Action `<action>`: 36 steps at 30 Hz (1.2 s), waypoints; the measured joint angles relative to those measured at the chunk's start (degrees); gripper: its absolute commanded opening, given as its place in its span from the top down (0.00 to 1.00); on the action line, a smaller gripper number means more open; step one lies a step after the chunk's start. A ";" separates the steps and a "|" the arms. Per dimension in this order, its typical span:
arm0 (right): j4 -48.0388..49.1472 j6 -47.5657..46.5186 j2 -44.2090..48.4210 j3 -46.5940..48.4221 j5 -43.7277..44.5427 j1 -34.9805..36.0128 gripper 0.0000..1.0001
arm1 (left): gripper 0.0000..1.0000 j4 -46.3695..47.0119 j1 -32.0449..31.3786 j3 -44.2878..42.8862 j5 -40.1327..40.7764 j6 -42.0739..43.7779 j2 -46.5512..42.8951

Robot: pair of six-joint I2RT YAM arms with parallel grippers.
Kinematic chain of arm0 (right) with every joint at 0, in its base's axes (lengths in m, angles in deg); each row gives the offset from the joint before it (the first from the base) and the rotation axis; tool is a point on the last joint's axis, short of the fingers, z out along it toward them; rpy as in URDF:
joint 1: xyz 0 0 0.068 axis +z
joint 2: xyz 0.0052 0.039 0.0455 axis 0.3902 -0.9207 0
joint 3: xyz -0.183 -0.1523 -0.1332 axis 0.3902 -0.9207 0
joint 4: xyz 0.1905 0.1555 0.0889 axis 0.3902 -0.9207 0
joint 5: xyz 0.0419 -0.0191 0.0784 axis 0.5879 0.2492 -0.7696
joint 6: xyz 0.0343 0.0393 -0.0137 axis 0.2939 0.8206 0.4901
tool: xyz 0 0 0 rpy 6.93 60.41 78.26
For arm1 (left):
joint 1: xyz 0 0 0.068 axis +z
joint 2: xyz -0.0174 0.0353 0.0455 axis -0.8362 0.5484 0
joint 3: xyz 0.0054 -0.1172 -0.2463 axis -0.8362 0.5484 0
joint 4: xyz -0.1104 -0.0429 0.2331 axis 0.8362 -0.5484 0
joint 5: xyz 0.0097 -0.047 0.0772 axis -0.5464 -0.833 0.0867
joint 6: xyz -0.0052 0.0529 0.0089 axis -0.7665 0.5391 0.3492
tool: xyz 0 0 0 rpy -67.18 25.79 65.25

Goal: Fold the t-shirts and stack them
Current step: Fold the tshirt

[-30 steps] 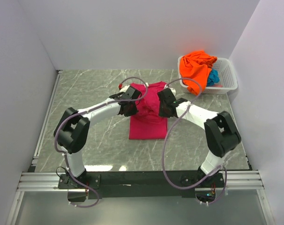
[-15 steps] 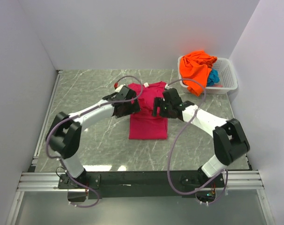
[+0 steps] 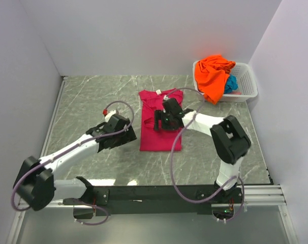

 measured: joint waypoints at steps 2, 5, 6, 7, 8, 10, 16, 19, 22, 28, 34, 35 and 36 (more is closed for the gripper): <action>-0.28 -0.42 -4.22 4.94 1.60 0.00 0.12 | 0.01 -0.96 0.00 1.46 0.74 -0.79 -3.17; -0.55 -0.66 -8.61 11.32 5.31 -0.13 0.11 | 0.01 -2.32 0.00 2.60 1.75 -1.79 -6.19; -0.70 -0.66 -9.66 13.20 6.54 -0.24 0.11 | 0.01 -2.62 0.00 2.82 1.95 -1.97 -6.82; -0.98 -0.63 -10.56 15.02 7.69 -0.37 0.11 | 0.01 -2.69 0.00 3.15 2.05 -2.21 -7.43; -0.96 -0.61 -11.15 16.17 8.35 -0.55 0.11 | 0.01 -2.73 0.00 3.48 1.99 -2.40 -7.93; -1.86 -0.22 -11.98 18.91 9.84 -1.03 0.11 | 0.00 -2.10 0.00 4.52 1.51 -2.84 -8.90; -4.92 2.16 -12.74 25.16 11.91 -3.10 0.10 | 0.01 0.09 0.00 6.03 -1.33 -3.10 -8.92; -5.31 2.40 -9.86 20.87 11.32 -3.67 0.10 | 0.01 2.45 0.00 6.01 -3.19 -2.84 -6.97; -6.08 2.36 -4.96 14.12 9.31 -3.76 0.10 | 0.00 5.35 -0.02 5.99 -5.90 -2.47 -3.82; -6.93 2.16 7.82 0.59 4.31 -3.74 0.09 | 0.01 10.43 -1.22 4.87 -10.05 -1.22 3.17; -7.19 2.62 17.92 -10.67 3.56 -3.74 0.10 | 0.14 13.73 -3.82 0.79 -11.85 -0.55 10.93; -7.23 2.86 19.10 -12.20 3.56 -3.76 0.12 | 0.17 14.08 -4.04 0.20 -12.00 -0.44 12.07; -7.04 3.17 20.04 -13.53 3.56 -3.78 0.12 | 0.20 14.27 -4.15 -0.35 -12.24 -0.24 13.20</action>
